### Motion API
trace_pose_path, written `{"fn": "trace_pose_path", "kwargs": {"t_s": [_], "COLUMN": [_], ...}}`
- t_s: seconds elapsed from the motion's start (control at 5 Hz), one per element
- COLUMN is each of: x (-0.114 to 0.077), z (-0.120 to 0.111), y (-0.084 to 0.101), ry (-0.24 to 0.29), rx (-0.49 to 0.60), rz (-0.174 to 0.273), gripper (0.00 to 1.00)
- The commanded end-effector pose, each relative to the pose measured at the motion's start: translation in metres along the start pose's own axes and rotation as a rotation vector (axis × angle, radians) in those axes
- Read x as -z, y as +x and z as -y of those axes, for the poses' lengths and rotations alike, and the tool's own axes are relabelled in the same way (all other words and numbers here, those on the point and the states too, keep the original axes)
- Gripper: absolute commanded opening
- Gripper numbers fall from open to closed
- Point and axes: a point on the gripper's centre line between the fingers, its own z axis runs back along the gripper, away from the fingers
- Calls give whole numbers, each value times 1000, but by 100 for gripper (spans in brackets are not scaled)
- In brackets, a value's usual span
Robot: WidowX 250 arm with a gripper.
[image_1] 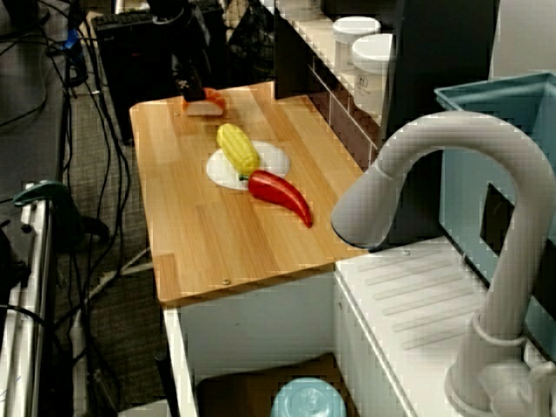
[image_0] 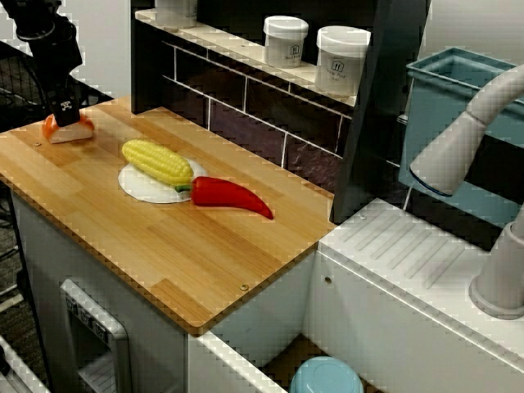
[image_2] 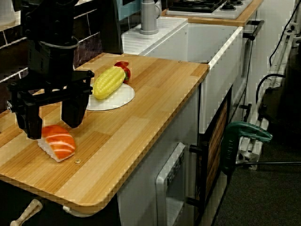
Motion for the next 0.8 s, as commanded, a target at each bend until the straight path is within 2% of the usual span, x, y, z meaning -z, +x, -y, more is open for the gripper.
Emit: {"fn": "trace_pose_path", "kwargs": {"t_s": [0.0,0.2,0.4,0.6], "x": [-8,-4,2,5], "z": [2,2,1,2], "y": [-9,-8,-4,0], "ry": [18,14,14,5], "rx": [-17,-24,-30,-26], "rz": [3,-4,-15,-16], "gripper": [100,100,70,0]}}
